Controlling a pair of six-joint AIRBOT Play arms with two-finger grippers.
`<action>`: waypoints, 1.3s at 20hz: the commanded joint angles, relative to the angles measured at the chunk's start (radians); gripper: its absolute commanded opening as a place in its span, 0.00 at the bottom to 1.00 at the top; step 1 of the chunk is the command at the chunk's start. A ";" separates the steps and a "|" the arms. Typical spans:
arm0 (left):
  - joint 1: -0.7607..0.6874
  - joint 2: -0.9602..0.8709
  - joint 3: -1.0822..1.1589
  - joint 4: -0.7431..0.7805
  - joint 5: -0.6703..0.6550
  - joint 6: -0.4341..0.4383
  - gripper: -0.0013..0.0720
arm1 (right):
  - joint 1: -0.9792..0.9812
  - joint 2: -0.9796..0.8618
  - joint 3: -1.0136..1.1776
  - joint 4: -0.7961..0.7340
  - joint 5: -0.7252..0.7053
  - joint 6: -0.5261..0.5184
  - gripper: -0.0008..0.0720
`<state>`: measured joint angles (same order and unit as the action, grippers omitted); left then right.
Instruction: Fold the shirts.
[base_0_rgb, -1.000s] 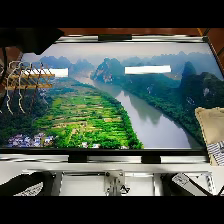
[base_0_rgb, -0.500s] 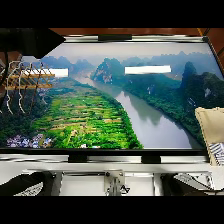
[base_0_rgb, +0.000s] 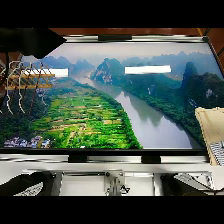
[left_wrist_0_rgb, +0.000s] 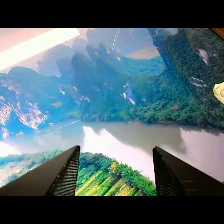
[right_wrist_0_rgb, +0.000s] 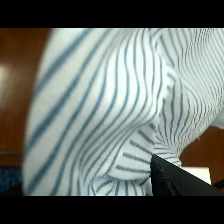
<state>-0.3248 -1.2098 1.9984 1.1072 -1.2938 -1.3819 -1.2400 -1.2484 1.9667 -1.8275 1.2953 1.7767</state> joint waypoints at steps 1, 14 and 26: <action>0.000 0.000 -0.017 0.000 -0.002 0.000 0.75 | 0.003 0.019 -0.013 0.116 0.286 -0.079 0.78; 0.000 -0.046 -0.145 0.050 -0.003 0.011 0.75 | 0.162 0.265 -0.542 0.649 0.407 -0.167 0.78; 0.002 -0.259 -0.145 0.388 -0.032 -0.127 0.57 | 1.287 -0.009 -0.571 0.394 -0.091 0.027 0.78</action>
<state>-0.3241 -1.4128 1.8538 1.3228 -1.2999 -1.4174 -0.1795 -1.1553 1.3987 -1.3113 1.2839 1.7790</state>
